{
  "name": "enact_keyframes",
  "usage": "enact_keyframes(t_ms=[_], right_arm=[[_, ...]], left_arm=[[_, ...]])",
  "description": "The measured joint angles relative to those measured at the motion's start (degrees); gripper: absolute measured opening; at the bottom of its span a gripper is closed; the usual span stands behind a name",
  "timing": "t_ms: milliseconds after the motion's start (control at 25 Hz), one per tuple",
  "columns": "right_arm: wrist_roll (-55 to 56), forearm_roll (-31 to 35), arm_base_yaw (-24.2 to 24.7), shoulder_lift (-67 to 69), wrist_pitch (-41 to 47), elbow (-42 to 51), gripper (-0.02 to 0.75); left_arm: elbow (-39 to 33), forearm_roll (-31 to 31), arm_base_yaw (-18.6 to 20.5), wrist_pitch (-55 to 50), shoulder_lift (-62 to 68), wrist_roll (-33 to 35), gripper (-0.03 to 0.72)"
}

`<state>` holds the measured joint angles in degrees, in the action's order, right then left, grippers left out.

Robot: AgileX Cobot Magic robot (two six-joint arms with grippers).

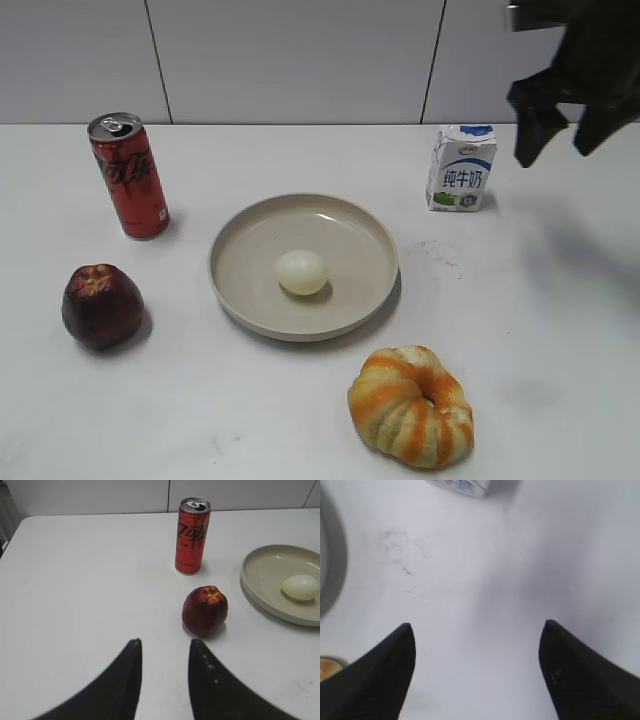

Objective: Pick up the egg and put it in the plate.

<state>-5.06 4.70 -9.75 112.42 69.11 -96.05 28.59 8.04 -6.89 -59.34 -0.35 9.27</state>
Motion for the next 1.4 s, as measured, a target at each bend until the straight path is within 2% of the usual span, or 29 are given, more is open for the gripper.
enact_keyframes(t_ms=[200, 520, 1080, 1200, 1400], right_arm=[[0.19, -0.39, 5.81, -5.66, 0.07, 7.19, 0.575], [0.30, 2.23, 6.02, -19.83, -1.67, 24.82, 0.574], [0.30, 2.35, 6.02, -59.42, -12.73, 59.57, 0.574], [0.30, 2.35, 6.02, -66.96, -12.59, 64.54, 0.573], [0.30, 2.29, 6.02, -78.65, -10.89, 66.28, 0.573]], left_arm=[[0.00, 0.00, 0.00, 0.00, 0.00, 0.00, 0.232], [0.00, 0.00, 0.00, 0.00, 0.00, 0.00, 0.231], [0.00, 0.00, 0.00, 0.00, 0.00, 0.00, 0.231], [0.00, 0.00, 0.00, 0.00, 0.00, 0.00, 0.231], [0.00, 0.00, 0.00, 0.00, 0.00, 0.00, 0.231]])
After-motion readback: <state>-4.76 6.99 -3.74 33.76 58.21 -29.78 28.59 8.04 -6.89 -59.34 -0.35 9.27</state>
